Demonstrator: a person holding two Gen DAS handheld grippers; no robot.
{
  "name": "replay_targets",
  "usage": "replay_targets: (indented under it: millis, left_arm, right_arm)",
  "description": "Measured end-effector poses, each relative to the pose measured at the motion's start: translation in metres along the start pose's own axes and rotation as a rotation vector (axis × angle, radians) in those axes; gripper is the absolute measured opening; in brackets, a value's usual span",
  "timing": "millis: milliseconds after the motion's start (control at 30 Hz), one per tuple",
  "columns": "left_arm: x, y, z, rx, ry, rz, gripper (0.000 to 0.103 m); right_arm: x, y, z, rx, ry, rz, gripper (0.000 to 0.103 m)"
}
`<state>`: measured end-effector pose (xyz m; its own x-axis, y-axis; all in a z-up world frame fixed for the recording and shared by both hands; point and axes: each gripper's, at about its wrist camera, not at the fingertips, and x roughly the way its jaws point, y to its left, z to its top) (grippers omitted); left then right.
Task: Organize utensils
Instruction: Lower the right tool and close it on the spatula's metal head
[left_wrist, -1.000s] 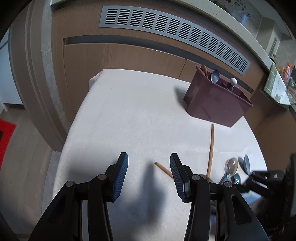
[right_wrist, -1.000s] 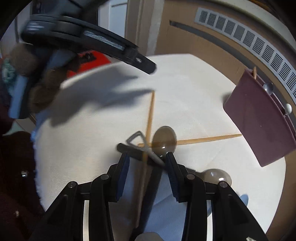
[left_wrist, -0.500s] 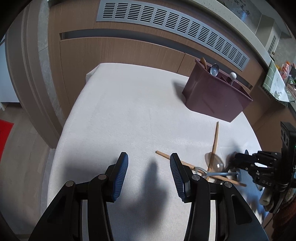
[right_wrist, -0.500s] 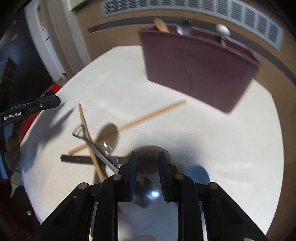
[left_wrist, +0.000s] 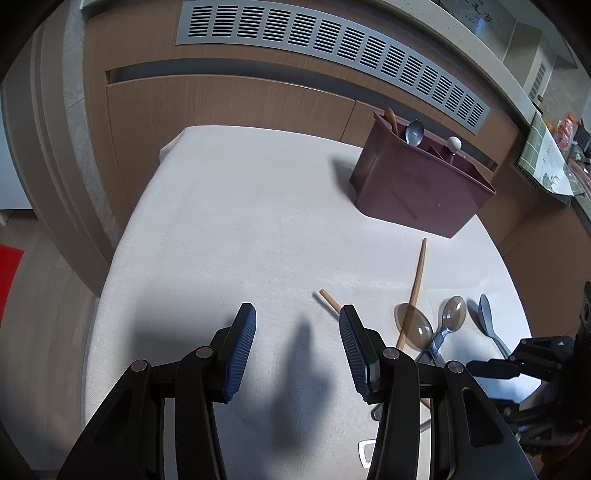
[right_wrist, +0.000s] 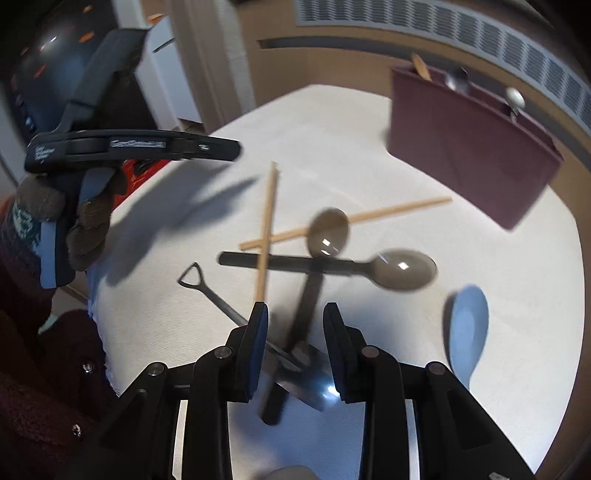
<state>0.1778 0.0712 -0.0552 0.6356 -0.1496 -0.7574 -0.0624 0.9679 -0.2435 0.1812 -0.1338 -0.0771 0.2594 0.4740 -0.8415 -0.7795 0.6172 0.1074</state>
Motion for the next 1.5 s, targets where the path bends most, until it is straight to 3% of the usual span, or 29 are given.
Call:
replay_targets:
  millis: [100,200,333,467,700,867,1000,1067,1200,1300,1367,1500]
  left_arm:
    - [-0.003,-0.001,-0.001,0.009,-0.003,0.002,0.048]
    - [-0.008,0.002,-0.001,0.022,-0.013,0.0,0.048]
    - [-0.002,0.006,-0.002,0.004,-0.005,-0.009,0.048]
    - [0.007,0.001,-0.005,0.003,0.02,-0.036,0.048]
    - [-0.004,-0.004,-0.011,0.028,0.004,-0.063,0.048]
    - [-0.003,0.002,-0.016,0.023,0.014,-0.07,0.048]
    - [0.001,0.011,-0.017,-0.009,0.019,-0.063,0.048]
    - [0.002,0.013,-0.017,-0.017,0.02,-0.066,0.048]
    - [0.002,0.013,-0.02,-0.017,0.025,-0.081,0.048]
    - [0.003,0.012,-0.022,-0.003,0.032,-0.093,0.048]
    - [0.003,0.013,-0.023,0.004,0.035,-0.095,0.048]
    - [0.005,0.015,-0.022,-0.016,0.03,-0.095,0.048]
  right_arm:
    - [-0.003,0.011,-0.003,-0.049,0.021,-0.022,0.029]
    - [-0.013,-0.001,-0.017,0.023,0.031,-0.062,0.029]
    - [-0.032,-0.025,-0.049,0.278,0.014,0.078,0.034]
    - [-0.024,-0.026,-0.07,0.384,0.059,0.135,0.035]
    - [-0.003,-0.042,-0.043,0.492,-0.014,0.132,0.037]
    - [0.021,-0.047,-0.006,0.564,-0.055,0.035,0.037]
    - [0.031,-0.032,0.014,0.521,-0.066,-0.123,0.042]
    - [0.035,-0.022,0.018,0.497,-0.065,-0.174,0.055]
    - [0.047,0.004,0.028,0.389,-0.062,-0.31,0.065]
    - [0.046,0.009,0.029,0.31,-0.048,-0.27,0.064]
    - [0.041,0.004,0.022,0.245,-0.004,-0.238,0.057]
    - [0.026,-0.01,0.004,0.189,0.026,-0.272,0.051]
